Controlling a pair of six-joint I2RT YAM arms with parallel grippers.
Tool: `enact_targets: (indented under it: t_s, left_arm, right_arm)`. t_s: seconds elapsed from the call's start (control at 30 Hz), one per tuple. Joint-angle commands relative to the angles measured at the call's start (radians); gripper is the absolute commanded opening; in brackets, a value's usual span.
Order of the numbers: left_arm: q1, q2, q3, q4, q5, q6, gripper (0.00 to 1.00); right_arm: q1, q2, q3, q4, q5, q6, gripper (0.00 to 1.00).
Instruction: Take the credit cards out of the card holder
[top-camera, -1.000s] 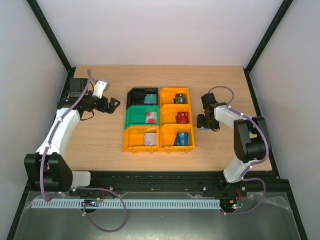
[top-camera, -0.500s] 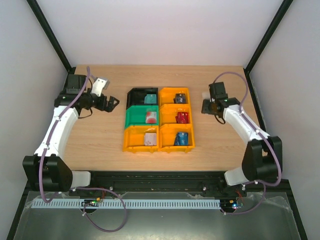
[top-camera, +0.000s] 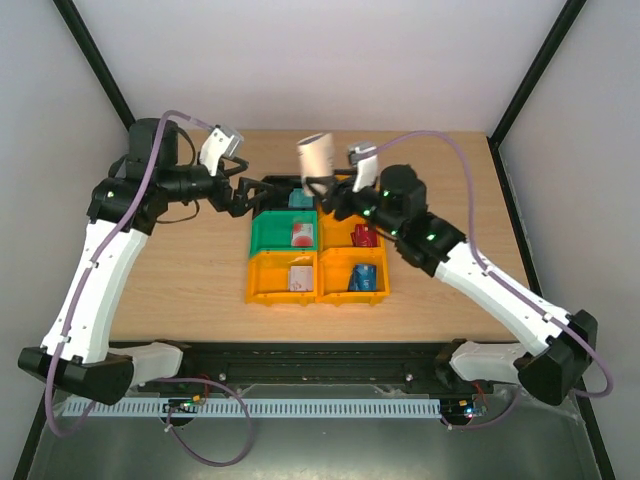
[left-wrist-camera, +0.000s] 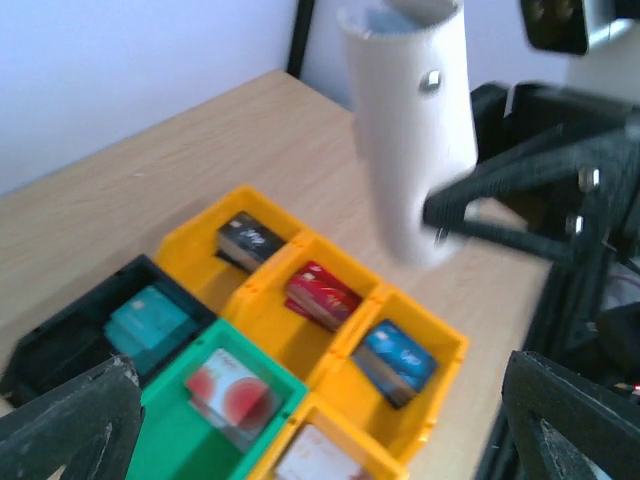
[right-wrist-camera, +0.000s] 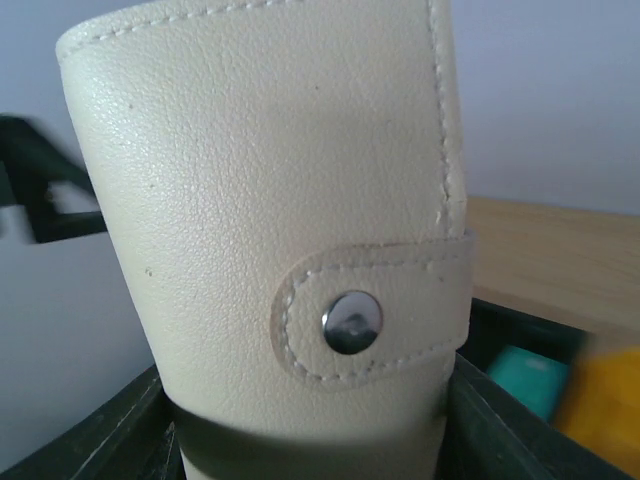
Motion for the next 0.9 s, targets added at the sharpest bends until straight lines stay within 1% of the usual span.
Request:
enact_targets:
  t_s: [0.0,0.13,0.23,0.3,0.47,0.53,0.57,0.6,0.63,0.67,0.73,0.77,0.8,0.83,0.87]
  left_arm:
    - [-0.035,-0.017,0.071,-0.073,0.054,-0.152,1.0]
    - [-0.041,-0.092,0.059,0.021,0.054,-0.194,0.99]
    - [-0.041,-0.133,0.015,0.118,-0.008,-0.259,1.0]
    - [-0.042,-0.137,-0.006,0.146,-0.041,-0.303,0.99]
    - [-0.045,-0.145,-0.075,0.155,0.032,-0.32,0.97]
    - [-0.048,-0.158,-0.111,0.158,0.032,-0.318,0.94]
    - [-0.047,-0.164,-0.127,0.159,0.031,-0.313,0.9]
    - [-0.047,-0.171,-0.138,0.161,0.03,-0.311,0.83]
    - [-0.047,-0.175,-0.146,0.162,0.032,-0.311,0.74]
    - [-0.047,-0.178,-0.151,0.162,0.038,-0.311,0.61]
    - [-0.046,-0.186,-0.152,0.162,0.047,-0.321,0.31]
    - [-0.045,-0.192,-0.151,0.161,0.049,-0.324,0.17]
    - [-0.042,-0.199,-0.151,0.16,0.049,-0.328,0.07]
    - [-0.039,-0.207,-0.153,0.156,0.047,-0.331,0.03]
    - [-0.033,-0.215,-0.153,0.15,0.043,-0.332,0.02]
  right_arm:
    - [0.158,0.042,0.024,0.252,-0.02,-0.015,0.26]
    - [0.244,0.067,0.039,0.311,0.026,-0.051,0.26]
    - [0.284,0.085,0.048,0.311,0.046,-0.077,0.26]
    - [0.31,0.095,0.06,0.304,0.065,-0.096,0.26]
    - [0.355,0.137,0.106,0.259,0.144,-0.135,0.26]
    - [0.373,0.152,0.121,0.246,0.156,-0.157,0.26]
    - [0.385,0.155,0.121,0.248,0.157,-0.179,0.26]
    - [0.394,0.158,0.119,0.251,0.156,-0.198,0.26]
    - [0.403,0.159,0.117,0.253,0.15,-0.213,0.26]
    - [0.407,0.161,0.118,0.252,0.137,-0.228,0.27]
    - [0.408,0.162,0.115,0.244,0.111,-0.249,0.27]
    - [0.408,0.157,0.11,0.24,0.107,-0.261,0.28]
    - [0.408,0.15,0.103,0.237,0.105,-0.275,0.31]
    - [0.409,0.138,0.091,0.234,0.105,-0.291,0.34]
    - [0.407,0.121,0.076,0.236,0.11,-0.307,0.39]
